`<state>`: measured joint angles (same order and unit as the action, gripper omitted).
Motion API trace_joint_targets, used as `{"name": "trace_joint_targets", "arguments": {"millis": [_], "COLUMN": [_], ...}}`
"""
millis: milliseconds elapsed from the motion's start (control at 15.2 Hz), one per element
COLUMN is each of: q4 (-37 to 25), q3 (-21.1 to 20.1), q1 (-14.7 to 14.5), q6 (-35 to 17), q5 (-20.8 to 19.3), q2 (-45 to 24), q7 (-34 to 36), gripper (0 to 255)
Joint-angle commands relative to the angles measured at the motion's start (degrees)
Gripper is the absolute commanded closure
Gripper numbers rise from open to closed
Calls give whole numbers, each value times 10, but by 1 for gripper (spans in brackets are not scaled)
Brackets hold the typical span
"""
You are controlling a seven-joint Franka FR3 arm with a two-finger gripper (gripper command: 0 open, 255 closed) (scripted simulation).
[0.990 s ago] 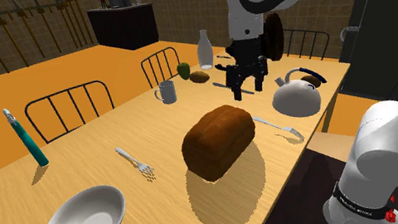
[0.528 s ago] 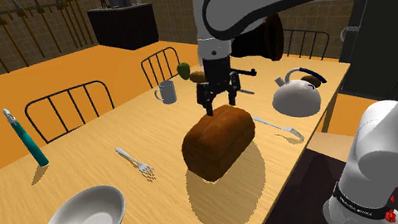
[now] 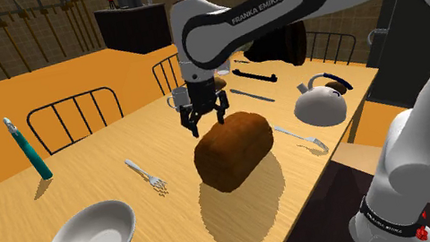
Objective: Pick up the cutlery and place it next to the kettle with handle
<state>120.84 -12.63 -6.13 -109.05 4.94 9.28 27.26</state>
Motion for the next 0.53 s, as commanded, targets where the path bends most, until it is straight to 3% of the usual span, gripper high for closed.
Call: {"name": "trace_joint_targets", "arguments": {"millis": [0, 462], "q4": [-28, -158], "q3": [-12, -45], "q1": [-9, -27], "q6": [-12, -37], "q5": [15, -44], "q2": [-57, -212], "q7": [22, 97], "gripper": [0, 0]}}
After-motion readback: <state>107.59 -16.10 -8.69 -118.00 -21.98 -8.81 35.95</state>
